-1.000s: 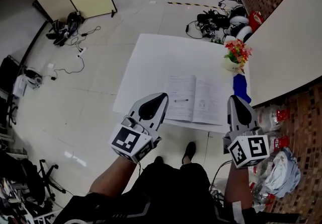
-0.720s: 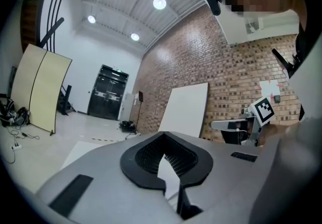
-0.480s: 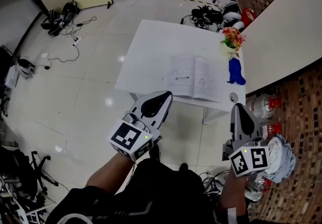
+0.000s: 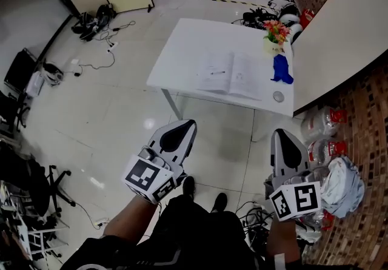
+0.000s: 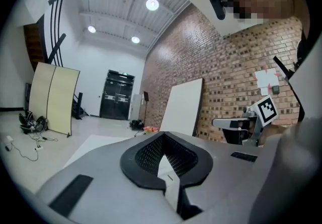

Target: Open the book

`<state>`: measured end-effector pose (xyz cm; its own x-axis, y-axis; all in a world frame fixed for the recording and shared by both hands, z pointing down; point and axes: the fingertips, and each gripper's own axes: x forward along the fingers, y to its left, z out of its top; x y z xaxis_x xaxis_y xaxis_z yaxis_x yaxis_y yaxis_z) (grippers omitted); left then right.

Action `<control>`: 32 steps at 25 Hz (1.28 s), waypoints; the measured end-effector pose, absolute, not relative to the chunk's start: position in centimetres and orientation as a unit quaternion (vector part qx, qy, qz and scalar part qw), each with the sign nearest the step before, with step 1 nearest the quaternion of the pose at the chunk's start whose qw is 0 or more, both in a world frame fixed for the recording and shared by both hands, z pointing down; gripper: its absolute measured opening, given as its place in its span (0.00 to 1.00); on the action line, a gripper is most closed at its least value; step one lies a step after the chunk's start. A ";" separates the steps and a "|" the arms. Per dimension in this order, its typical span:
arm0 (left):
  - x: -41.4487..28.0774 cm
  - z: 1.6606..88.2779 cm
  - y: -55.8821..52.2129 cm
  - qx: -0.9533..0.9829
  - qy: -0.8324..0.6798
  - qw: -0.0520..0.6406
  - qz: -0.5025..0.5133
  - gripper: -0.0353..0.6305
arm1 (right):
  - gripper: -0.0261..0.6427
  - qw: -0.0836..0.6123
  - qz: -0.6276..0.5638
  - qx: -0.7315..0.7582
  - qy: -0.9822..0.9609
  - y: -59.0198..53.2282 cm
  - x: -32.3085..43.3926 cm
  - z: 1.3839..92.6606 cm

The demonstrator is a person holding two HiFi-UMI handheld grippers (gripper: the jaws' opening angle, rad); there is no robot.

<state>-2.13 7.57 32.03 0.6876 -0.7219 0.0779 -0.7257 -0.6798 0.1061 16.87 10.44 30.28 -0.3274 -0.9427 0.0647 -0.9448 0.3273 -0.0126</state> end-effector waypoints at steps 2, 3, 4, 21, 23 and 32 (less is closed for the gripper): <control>-3.3 31.7 10.0 0.915 -0.399 0.057 0.017 0.05 | 0.04 0.017 0.022 0.574 -0.818 12.3 15.9 29.8; -4.0 31.6 11.1 0.913 -0.403 0.058 0.017 0.05 | 0.04 0.013 0.021 0.573 -0.819 13.3 15.2 29.6; -4.8 31.6 12.2 0.912 -0.406 0.059 0.016 0.05 | 0.04 0.009 0.021 0.573 -0.819 14.2 14.4 29.5; -16.6 32.5 30.0 0.936 -0.348 0.056 0.004 0.05 | 0.04 0.023 0.039 0.597 -0.801 33.0 1.6 29.8; -15.8 31.9 32.1 0.936 -0.347 0.052 0.000 0.04 | 0.04 0.020 0.036 0.595 -0.803 35.3 2.0 29.6; -10.2 30.0 43.3 0.929 -0.365 0.054 0.002 0.05 | 0.04 0.012 0.027 0.562 -0.826 45.9 6.7 28.6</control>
